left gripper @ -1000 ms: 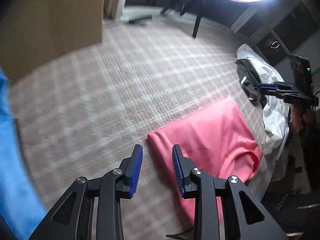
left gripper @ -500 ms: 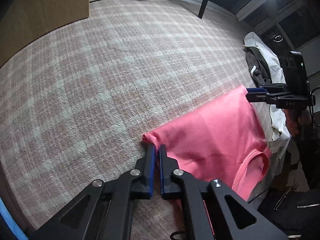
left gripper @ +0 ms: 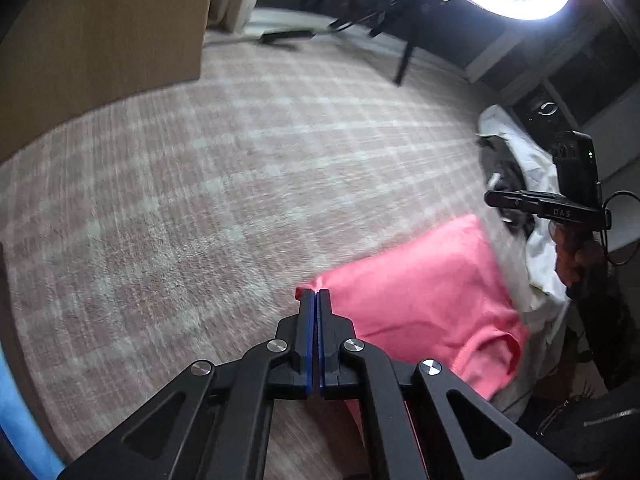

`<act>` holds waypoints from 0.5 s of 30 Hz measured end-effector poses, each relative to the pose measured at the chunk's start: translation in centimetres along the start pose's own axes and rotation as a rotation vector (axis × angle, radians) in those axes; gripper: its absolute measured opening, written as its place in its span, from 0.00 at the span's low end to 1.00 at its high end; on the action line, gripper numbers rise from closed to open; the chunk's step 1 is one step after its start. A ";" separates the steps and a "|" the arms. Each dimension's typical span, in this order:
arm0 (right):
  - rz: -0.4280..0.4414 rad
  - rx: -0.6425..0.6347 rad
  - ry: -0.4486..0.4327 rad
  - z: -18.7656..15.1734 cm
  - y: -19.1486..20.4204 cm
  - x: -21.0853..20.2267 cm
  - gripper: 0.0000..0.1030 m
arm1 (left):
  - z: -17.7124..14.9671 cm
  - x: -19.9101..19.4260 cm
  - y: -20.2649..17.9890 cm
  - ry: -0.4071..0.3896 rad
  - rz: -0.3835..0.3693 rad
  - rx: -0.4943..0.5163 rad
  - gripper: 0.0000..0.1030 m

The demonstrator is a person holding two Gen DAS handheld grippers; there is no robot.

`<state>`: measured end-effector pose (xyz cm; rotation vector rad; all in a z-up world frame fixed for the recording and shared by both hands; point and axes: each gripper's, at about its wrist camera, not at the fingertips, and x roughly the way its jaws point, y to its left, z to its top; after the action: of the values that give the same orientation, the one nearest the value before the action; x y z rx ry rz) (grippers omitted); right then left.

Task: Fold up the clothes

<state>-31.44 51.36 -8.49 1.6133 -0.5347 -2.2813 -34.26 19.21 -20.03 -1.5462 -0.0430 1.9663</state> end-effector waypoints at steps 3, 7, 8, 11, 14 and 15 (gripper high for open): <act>0.056 0.072 0.053 -0.2 -1.1 0.7 0.08 | -0.6 0.9 -0.2 0.023 -0.031 0.004 0.00; 0.092 0.072 0.088 -1.3 -0.7 0.6 0.26 | -1.0 0.6 -0.4 0.032 -0.038 0.000 0.01; 0.106 0.071 0.097 -1.6 -0.5 0.9 0.26 | -1.0 0.4 -0.3 0.035 -0.046 -0.006 0.01; 0.120 0.036 0.091 -2.0 0.0 1.4 0.24 | -1.0 0.3 -0.2 0.032 -0.028 0.003 0.01; 0.070 -0.024 0.075 -2.4 1.2 1.4 0.03 | -1.1 0.2 -0.7 0.018 -0.003 0.025 0.00; 0.065 -0.041 0.060 -2.5 1.6 0.9 0.03 | -1.2 -0.2 -0.9 0.007 -0.006 0.024 0.00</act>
<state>-29.32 49.21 -9.19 1.6153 -0.5151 -2.1761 -32.77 19.41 -19.84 -1.5354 -0.0213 1.9498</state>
